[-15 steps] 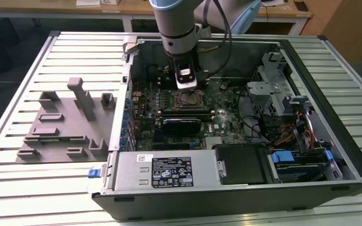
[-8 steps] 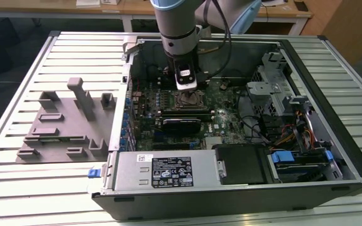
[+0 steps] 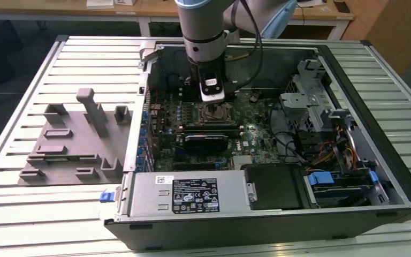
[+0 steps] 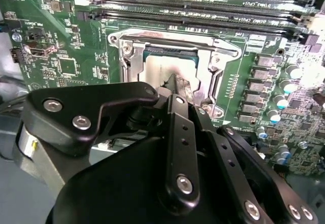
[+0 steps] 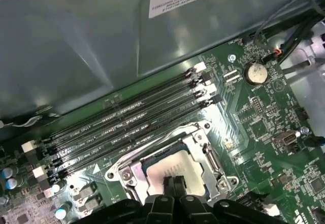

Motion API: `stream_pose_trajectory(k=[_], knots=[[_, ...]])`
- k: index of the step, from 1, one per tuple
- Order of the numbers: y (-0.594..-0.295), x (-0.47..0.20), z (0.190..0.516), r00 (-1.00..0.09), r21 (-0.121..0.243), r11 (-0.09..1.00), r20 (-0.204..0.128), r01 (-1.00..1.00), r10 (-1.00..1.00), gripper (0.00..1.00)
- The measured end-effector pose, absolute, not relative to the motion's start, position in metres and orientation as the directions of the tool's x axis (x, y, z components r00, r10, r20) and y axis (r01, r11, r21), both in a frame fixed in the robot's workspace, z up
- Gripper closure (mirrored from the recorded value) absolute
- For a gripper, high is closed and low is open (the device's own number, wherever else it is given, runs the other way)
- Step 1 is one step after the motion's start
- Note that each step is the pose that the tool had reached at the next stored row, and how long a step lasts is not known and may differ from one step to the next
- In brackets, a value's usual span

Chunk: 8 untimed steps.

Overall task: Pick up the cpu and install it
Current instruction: 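Install the first cpu locking lever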

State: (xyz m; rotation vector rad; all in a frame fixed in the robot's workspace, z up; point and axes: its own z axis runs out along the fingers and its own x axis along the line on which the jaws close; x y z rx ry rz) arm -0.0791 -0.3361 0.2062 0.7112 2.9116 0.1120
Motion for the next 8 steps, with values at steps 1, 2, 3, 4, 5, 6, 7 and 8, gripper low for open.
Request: stream_pose_trajectory(k=[1,2,3,4,5,6,7,8], knots=[[-0.336,-0.078,0.207,-0.879,0.104,0.886,-0.117,0.452,0.462,0.89],[-0.336,-0.077,0.208,-0.88,0.103,0.887,-0.115,0.451,0.461,0.89],[-0.336,-0.077,0.209,-0.881,0.102,0.887,-0.113,0.45,0.46,0.89],[-0.336,-0.076,0.211,-0.881,0.101,0.888,-0.111,0.449,0.459,0.89],[-0.336,-0.076,0.212,-0.882,0.1,0.888,-0.11,0.448,0.458,0.89],[-0.336,-0.076,0.214,-0.883,0.1,0.889,-0.108,0.447,0.456,0.89],[-0.336,-0.076,0.216,-0.884,0.099,0.89,-0.107,0.445,0.454,0.89],[-0.336,-0.075,0.219,-0.885,0.099,0.891,-0.107,0.444,0.453,0.89]])
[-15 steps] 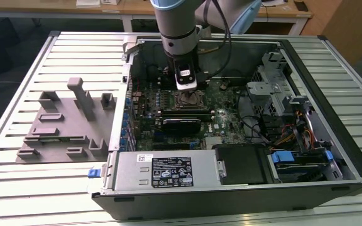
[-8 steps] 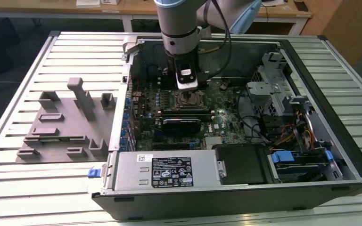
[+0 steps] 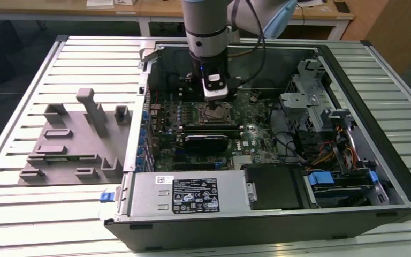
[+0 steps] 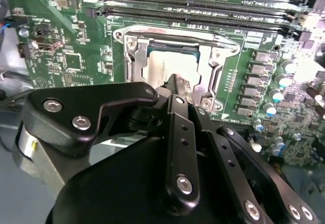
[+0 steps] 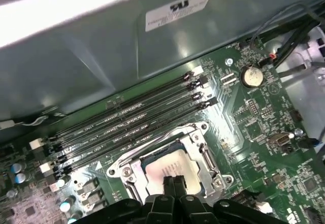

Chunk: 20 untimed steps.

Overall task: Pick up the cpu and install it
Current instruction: 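Install the first cpu locking lever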

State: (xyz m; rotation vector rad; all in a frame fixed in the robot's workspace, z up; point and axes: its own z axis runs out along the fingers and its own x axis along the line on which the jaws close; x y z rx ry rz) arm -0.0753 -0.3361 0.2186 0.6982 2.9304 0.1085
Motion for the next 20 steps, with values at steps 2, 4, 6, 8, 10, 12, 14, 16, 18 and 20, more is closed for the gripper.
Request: stream_pose_trajectory(k=[2,4,6,8,10,12,14,16,18,20], knots=[[-0.3361,-0.0749,0.2244,-0.886,0.098,0.891,-0.105,0.442,0.451,0.89],[-0.3361,-0.0747,0.2271,-0.888,0.097,0.893,-0.104,0.44,0.449,0.89],[-0.336,-0.0746,0.227,-0.893,0.092,0.898,-0.1,0.43,0.438,0.89],[-0.3361,-0.0746,0.2271,-0.901,0.082,0.905,-0.096,0.417,0.423,0.89],[-0.3361,-0.0746,0.2271,-0.908,0.067,0.913,-0.091,0.404,0.408,0.89],[-0.3361,-0.0746,0.2271,-0.915,0.046,0.919,-0.085,0.391,0.393,0.89],[-0.3361,-0.0746,0.227,-0.923,0.035,0.926,-0.079,0.376,0.378,0.89],[-0.3361,-0.0743,0.227,-0.929,0.033,0.933,-0.076,0.36,0.361,0.89],[-0.336,-0.0731,0.2268,-0.934,0.032,0.937,-0.073,0.348,0.35,0.89],[-0.3361,-0.0708,0.2267,-0.937,0.031,0.94,-0.07,0.34,0.341,0.89]])
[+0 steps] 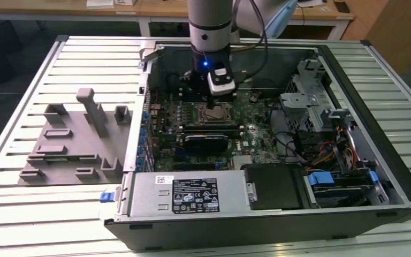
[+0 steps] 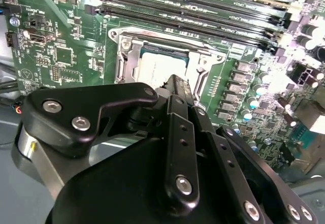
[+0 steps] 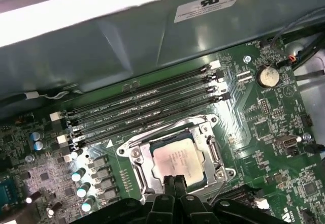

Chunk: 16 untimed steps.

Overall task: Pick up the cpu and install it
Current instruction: 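Install the first cpu locking lever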

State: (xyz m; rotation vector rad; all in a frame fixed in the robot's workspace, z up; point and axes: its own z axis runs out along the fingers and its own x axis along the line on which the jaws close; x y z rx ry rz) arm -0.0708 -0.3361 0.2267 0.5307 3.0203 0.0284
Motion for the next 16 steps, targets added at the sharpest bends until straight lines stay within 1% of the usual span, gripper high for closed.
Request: stream_pose_trajectory(k=[10,16], knots=[[-0.336,-0.056,0.226,-0.951,0.028,0.953,-0.061,0.301,0.302,0.89],[-0.336,-0.054,0.225,-0.97,0.028,0.971,-0.06,0.236,0.238,0.89]])
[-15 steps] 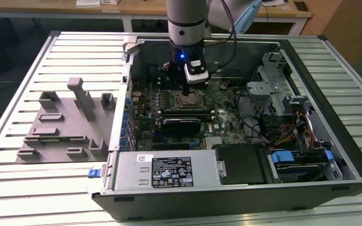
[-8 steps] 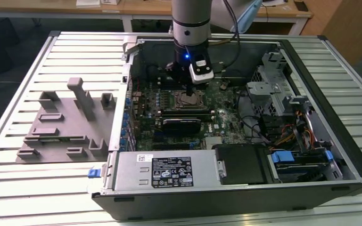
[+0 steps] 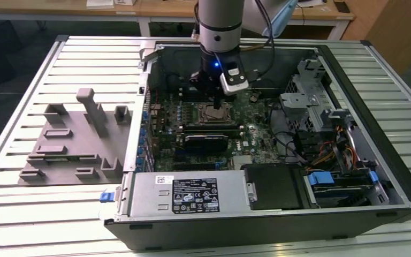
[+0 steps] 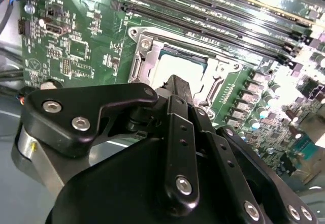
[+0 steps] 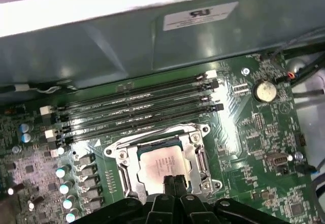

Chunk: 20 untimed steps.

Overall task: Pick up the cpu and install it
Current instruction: 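Install the first cpu locking lever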

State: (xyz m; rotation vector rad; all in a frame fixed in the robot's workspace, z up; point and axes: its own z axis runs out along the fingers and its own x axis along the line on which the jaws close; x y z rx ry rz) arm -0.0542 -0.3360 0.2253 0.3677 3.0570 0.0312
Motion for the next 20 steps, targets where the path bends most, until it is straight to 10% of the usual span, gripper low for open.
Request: stream_pose_trajectory(k=[20], knots=[[-0.336,-0.054,0.236,-0.991,0.026,0.992,-0.057,0.12,0.121,0.89]])
